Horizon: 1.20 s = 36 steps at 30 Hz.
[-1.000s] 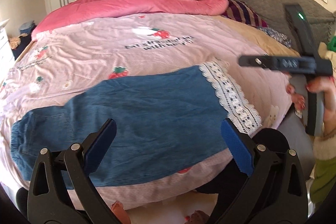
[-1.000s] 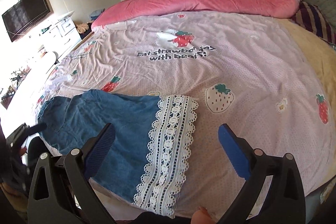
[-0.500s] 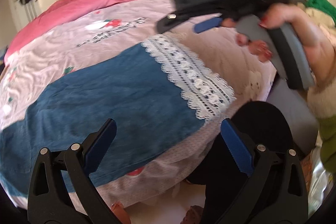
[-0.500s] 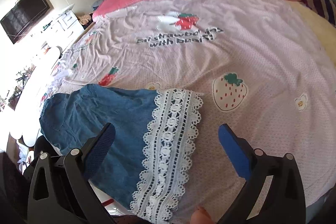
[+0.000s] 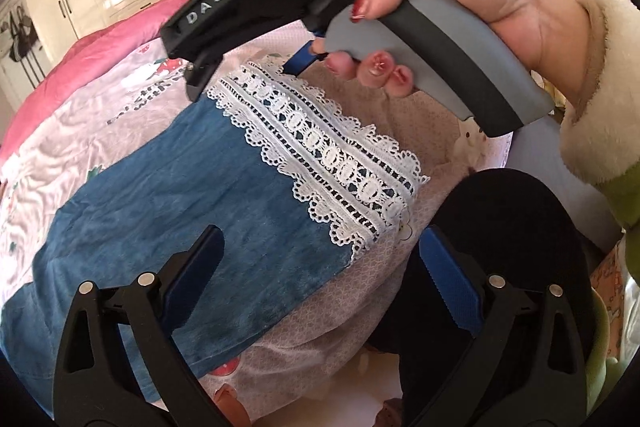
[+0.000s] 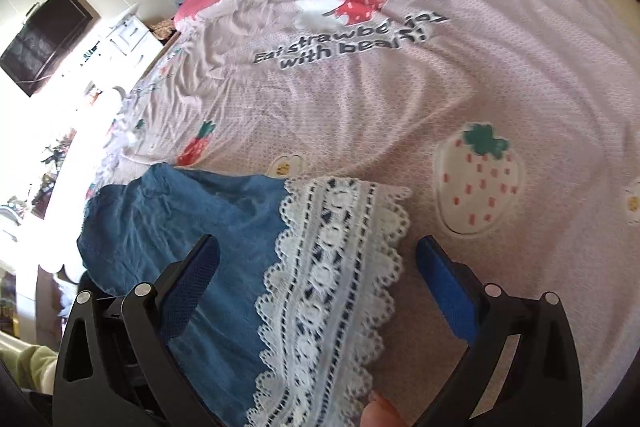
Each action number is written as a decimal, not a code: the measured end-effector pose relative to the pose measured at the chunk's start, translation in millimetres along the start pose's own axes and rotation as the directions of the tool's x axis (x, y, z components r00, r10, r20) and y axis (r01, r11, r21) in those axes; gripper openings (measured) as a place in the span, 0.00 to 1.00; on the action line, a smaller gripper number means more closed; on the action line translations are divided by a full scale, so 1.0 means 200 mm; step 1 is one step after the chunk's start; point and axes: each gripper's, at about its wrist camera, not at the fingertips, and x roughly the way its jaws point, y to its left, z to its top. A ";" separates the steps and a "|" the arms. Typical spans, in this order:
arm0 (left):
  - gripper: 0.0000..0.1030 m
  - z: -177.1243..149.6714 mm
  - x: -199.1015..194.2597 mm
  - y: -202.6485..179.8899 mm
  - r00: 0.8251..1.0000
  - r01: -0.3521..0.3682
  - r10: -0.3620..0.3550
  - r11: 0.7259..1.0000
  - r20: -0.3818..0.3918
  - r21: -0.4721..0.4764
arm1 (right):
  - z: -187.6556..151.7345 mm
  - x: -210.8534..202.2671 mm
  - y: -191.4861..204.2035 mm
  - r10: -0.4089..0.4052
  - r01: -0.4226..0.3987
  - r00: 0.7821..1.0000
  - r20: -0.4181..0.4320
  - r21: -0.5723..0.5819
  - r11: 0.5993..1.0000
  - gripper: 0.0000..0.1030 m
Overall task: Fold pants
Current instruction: 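Move both open grippers over the folded pants toward the lace trim, then grasp the lace-trimmed edge with the left gripper while the right grasps it too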
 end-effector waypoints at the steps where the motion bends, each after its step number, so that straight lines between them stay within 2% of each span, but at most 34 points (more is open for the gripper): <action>1: 0.88 0.00 0.01 0.00 1.000 0.004 -0.004 1.000 0.002 -0.002 | 0.00 0.02 0.01 0.000 0.000 1.000 -0.005 -0.010 1.000 0.95; 2: 0.86 0.00 0.01 0.00 1.000 0.008 -0.008 1.000 0.004 -0.002 | 0.00 0.03 0.02 -0.001 0.001 1.000 -0.008 -0.021 1.000 0.93; 3: 0.85 0.00 0.02 0.00 1.000 0.012 -0.012 1.000 0.006 -0.003 | 0.00 0.04 0.02 0.001 -0.001 1.000 -0.013 -0.031 1.000 0.84; 4: 0.83 -0.01 0.03 -0.01 1.000 0.024 -0.024 1.000 0.004 -0.001 | 0.00 0.05 0.03 -0.014 0.013 1.000 -0.020 -0.043 0.999 0.79; 6: 0.78 -0.02 0.05 -0.02 0.999 0.039 -0.039 0.999 -0.004 -0.002 | 0.00 0.06 0.04 -0.051 0.050 0.998 -0.026 -0.054 0.997 0.64; 9: 0.73 -0.03 0.06 -0.04 0.998 0.065 -0.065 0.998 0.003 0.014 | 0.00 0.02 0.03 -0.048 0.048 0.999 -0.002 -0.064 0.997 0.45; 12: 0.67 -0.04 0.08 -0.07 0.997 0.079 -0.079 0.996 0.001 0.037 | 0.00 -0.03 0.02 -0.035 0.036 0.999 0.017 -0.054 0.998 0.39; 16: 0.63 -0.02 0.08 -0.12 0.998 0.055 -0.058 0.994 0.027 0.089 | 0.00 -0.08 0.03 -0.035 0.037 0.999 0.034 -0.073 0.997 0.39; 21: 0.57 0.00 0.16 -0.16 1.000 0.013 -0.014 0.992 0.006 0.127 | -0.02 -0.08 0.03 -0.048 0.050 0.998 0.034 -0.062 0.997 0.42; 24: 0.50 0.01 0.19 -0.16 1.000 -0.003 0.002 0.993 0.005 0.120 | -0.02 -0.07 0.05 -0.045 0.047 0.999 0.023 -0.081 0.996 0.52; 27: 0.37 0.02 0.19 -0.11 1.000 0.016 -0.016 0.997 0.003 0.074 | -0.02 -0.04 0.06 -0.061 0.061 0.998 0.003 -0.085 0.995 0.56; 29: 0.21 0.03 0.18 -0.05 0.999 0.047 -0.047 0.998 0.006 0.036 | -0.01 -0.02 0.07 -0.063 0.062 0.998 -0.009 -0.076 0.995 0.62; 30: 0.16 0.02 0.16 -0.02 0.999 0.053 -0.053 0.999 0.010 0.014 | -0.01 -0.01 0.07 -0.054 0.053 0.998 -0.013 -0.072 0.996 0.67; 31: 0.11 0.01 0.15 0.03 0.997 0.071 -0.071 0.997 0.015 -0.013 | -0.01 -0.01 0.07 -0.054 0.053 0.998 -0.018 -0.065 0.997 0.67; 34: 0.09 -0.01 0.10 0.14 0.988 0.150 -0.147 0.984 0.037 -0.099 | 0.00 -0.08 0.05 -0.043 0.043 0.999 0.024 -0.026 0.999 0.68; 36: 0.09 -0.03 0.08 0.18 0.985 0.171 -0.166 0.977 0.049 -0.124 | -0.01 -0.15 0.03 -0.039 0.039 0.998 0.059 0.002 0.999 0.73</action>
